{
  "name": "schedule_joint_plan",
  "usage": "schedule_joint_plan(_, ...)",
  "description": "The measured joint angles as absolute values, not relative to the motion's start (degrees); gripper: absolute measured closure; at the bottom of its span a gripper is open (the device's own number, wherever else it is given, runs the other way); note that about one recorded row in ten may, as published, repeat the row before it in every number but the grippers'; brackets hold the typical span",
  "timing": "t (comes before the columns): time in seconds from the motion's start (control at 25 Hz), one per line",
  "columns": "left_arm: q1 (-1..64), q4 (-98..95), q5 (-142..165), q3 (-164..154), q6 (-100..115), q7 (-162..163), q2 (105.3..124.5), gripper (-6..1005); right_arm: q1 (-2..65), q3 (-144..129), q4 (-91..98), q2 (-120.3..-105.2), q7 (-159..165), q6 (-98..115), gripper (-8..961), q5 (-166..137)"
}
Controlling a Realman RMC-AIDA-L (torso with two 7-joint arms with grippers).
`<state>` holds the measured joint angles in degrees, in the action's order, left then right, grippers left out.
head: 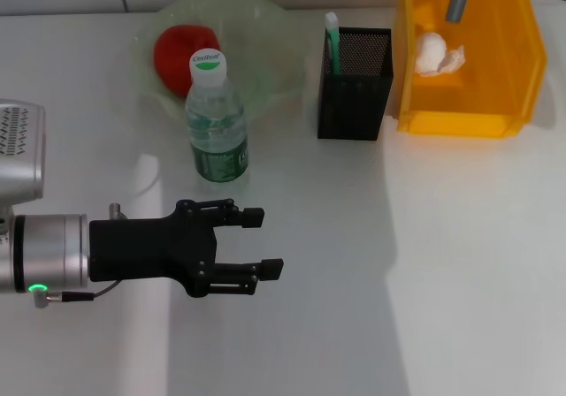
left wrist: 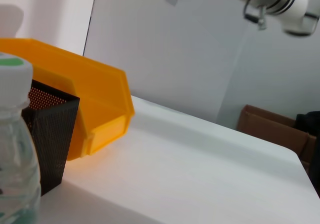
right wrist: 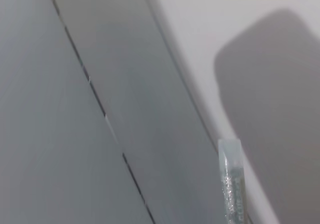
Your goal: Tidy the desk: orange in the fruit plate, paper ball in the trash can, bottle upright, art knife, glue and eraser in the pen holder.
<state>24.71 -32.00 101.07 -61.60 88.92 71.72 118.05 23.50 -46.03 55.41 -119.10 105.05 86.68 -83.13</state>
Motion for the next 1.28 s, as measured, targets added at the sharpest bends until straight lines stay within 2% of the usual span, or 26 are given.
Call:
schedule_joint_plan(0.16,24.7,-32.0,101.1,-61.7,89.2,71.9,118.10,216,28.8,-40.5,39.1,-119.00,95.5,83.3,829,-81.0)
schedule_joint_plan(0.48,24.4,-32.0,100.9,-61.5,91.0,71.6,118.23,216,36.7,-44.3,27.4,-119.13,92.0,63.5,830,-81.3)
schedule_joint_plan(1.04,24.7,-32.0,100.9,-61.4,91.1,71.6,118.30,216,40.0,-52.2,24.8,-119.37,89.4,56.0,829,-81.2)
schedule_joint_plan(1.28,24.9,-32.0,100.8,-61.3,91.1,71.6,118.21,216,39.2,-52.3,25.1,-119.37,89.3,56.7,784,-81.0)
